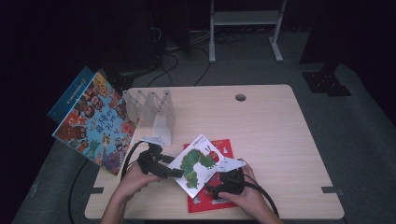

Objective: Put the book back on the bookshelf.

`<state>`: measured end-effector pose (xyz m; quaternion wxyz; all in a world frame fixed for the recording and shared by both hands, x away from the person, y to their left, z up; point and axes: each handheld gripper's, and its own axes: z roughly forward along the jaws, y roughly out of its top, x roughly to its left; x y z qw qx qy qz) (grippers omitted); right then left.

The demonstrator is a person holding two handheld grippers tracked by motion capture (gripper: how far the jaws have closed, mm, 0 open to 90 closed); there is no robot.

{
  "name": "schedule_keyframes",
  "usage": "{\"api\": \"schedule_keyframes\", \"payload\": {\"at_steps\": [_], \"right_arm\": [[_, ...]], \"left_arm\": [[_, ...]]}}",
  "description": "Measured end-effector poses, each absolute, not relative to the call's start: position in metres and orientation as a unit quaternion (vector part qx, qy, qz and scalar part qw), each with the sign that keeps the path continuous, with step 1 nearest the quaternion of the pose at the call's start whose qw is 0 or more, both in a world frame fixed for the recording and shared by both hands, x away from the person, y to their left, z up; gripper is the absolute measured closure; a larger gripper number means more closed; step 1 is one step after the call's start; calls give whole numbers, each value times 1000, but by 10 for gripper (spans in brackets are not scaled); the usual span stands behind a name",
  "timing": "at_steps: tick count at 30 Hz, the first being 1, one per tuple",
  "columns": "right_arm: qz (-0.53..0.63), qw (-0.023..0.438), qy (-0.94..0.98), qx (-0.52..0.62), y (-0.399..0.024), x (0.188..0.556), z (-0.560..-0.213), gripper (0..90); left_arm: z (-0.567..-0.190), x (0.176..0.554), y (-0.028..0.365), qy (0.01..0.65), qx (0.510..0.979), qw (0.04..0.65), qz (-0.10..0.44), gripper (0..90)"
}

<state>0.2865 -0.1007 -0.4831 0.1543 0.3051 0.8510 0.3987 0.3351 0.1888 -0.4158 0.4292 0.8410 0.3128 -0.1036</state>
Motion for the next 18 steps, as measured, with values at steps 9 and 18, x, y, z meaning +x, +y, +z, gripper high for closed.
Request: {"api": "schedule_keyframes", "payload": {"at_steps": [9, 18], "right_arm": [[395, 147, 853, 309, -100, 294, -483, 0], [397, 145, 851, 311, -100, 294, -483, 0]], "left_arm": [[-399, 332, 189, 290, 832, 462, -101, 216], [-402, 329, 176, 265, 845, 449, -116, 355]]}}
